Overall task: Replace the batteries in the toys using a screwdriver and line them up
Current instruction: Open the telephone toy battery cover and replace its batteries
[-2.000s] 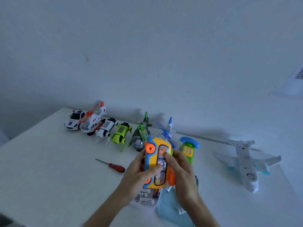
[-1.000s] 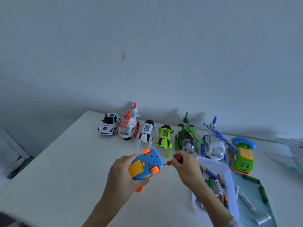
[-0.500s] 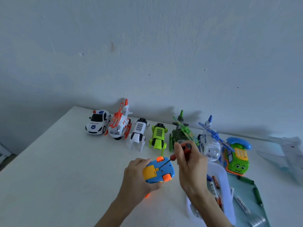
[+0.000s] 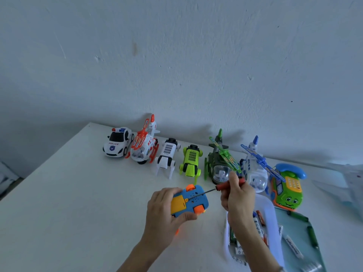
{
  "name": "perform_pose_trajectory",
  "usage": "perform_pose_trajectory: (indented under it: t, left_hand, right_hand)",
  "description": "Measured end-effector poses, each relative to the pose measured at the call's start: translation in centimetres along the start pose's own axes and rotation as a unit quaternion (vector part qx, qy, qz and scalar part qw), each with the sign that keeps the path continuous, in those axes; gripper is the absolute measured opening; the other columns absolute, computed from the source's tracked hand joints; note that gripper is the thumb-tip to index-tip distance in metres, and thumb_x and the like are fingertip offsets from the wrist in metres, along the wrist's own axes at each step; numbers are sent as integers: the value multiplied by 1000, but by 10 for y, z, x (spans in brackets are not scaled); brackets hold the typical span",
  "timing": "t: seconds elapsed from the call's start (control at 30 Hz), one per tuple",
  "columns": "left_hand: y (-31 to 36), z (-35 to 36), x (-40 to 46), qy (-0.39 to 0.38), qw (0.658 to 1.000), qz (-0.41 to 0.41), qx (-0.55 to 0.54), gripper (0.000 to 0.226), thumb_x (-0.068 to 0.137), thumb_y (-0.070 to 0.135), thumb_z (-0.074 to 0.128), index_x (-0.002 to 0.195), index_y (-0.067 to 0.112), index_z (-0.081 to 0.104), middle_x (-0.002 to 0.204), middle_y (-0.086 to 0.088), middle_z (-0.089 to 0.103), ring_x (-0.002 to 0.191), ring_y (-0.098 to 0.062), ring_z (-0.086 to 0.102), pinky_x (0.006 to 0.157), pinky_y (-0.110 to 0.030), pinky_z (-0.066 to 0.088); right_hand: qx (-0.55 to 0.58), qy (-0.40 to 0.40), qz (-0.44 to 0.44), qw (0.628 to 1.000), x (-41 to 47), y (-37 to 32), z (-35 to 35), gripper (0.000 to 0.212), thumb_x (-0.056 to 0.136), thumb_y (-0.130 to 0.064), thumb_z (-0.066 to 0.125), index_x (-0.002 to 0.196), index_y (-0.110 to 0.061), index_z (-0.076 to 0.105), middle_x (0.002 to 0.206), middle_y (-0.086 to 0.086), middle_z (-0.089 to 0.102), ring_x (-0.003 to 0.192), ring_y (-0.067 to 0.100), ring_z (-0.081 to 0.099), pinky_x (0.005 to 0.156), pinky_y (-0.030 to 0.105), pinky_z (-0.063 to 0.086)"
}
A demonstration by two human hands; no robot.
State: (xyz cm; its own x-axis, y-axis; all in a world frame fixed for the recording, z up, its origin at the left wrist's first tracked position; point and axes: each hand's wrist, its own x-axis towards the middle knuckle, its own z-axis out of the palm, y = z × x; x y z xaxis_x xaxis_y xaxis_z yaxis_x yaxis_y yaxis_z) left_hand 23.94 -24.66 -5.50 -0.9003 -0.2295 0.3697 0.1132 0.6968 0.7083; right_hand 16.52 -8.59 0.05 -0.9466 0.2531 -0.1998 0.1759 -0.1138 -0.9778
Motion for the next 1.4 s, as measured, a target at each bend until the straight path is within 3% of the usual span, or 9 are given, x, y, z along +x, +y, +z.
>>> perform_pose_trajectory:
  t: [0.2, 0.47, 0.6, 0.73, 0.93, 1.03, 1.23, 1.33, 1.4]
  left_hand:
    - [1, 8, -1, 5, 999, 45, 26, 55, 79, 78, 47, 98, 28, 60, 92, 23, 56, 87, 1, 44, 73, -16, 34]
    - [-3, 10, -5, 22, 999, 36, 24, 54, 85, 76, 38, 101, 28, 58, 94, 25, 50, 86, 0, 51, 73, -16, 35]
    - [-7, 7, -6, 24, 999, 24, 4, 42, 88, 74, 36, 104, 38, 50, 95, 32, 47, 94, 2, 50, 74, -23, 42]
    - [-6, 2, -6, 35, 993, -66, -89, 45, 84, 76, 37, 102, 38, 51, 101, 19, 56, 95, -7, 58, 75, -29, 54]
    - [9, -19, -1, 113, 928, -148, -323, 28, 96, 29, 43, 99, 8, 62, 96, 2, 70, 89, -12, 68, 64, -20, 55]
    - [-17, -26, 7, 163, 932, -187, -265, 40, 95, 45, 44, 93, 11, 64, 94, 2, 70, 93, -4, 63, 76, -10, 44]
    - [-83, -22, -1, -34, 961, -255, 106, 60, 84, 68, 47, 113, 18, 64, 120, -2, 60, 114, -23, 52, 91, -39, 40]
    - [-65, -27, 1, -1, 973, -230, 14, 65, 85, 64, 45, 132, 20, 53, 139, 1, 47, 130, -14, 39, 106, -30, 33]
    - [-42, -36, 5, -28, 980, -181, -84, 70, 78, 73, 52, 132, 29, 49, 134, 15, 46, 123, 7, 40, 97, -10, 32]
  right_hand:
    - [-18, -49, 75, 996, -4, 16, 8, 51, 98, -25, 47, 54, 1, 52, 38, 3, 39, 31, 11, 27, 36, 19, 22]
    - [89, 20, 65, 994, -5, 6, -3, 40, 95, -30, 53, 62, -7, 46, 42, 4, 47, 33, 11, 30, 36, 17, 22]
    - [-75, -51, 5, 996, -13, 3, -2, 34, 87, -30, 66, 69, -6, 50, 56, 8, 48, 49, 15, 44, 46, 25, 40]
    - [-196, -149, 9, 969, -26, 18, 8, 39, 72, -27, 81, 72, 0, 53, 63, 13, 52, 51, 12, 46, 47, 22, 42]
    - [-198, -128, 25, 971, -28, 27, 16, 34, 70, -13, 82, 80, 10, 59, 75, 18, 69, 53, 13, 62, 45, 17, 45]
    - [-175, -114, 46, 977, -26, 31, 16, 27, 72, -8, 80, 71, 0, 55, 72, 16, 70, 63, 22, 70, 54, 30, 55]
    - [-166, -101, 61, 979, -27, 40, 13, 27, 76, -11, 77, 68, -5, 51, 74, 18, 69, 71, 31, 70, 67, 52, 57]
    - [-173, -91, 55, 979, -29, 41, 12, 34, 77, -13, 76, 63, -10, 45, 70, 17, 66, 73, 34, 68, 66, 49, 57]
    - [-179, -86, 45, 979, -29, 39, 11, 39, 80, -11, 73, 61, -12, 39, 62, 10, 56, 65, 27, 63, 56, 37, 51]
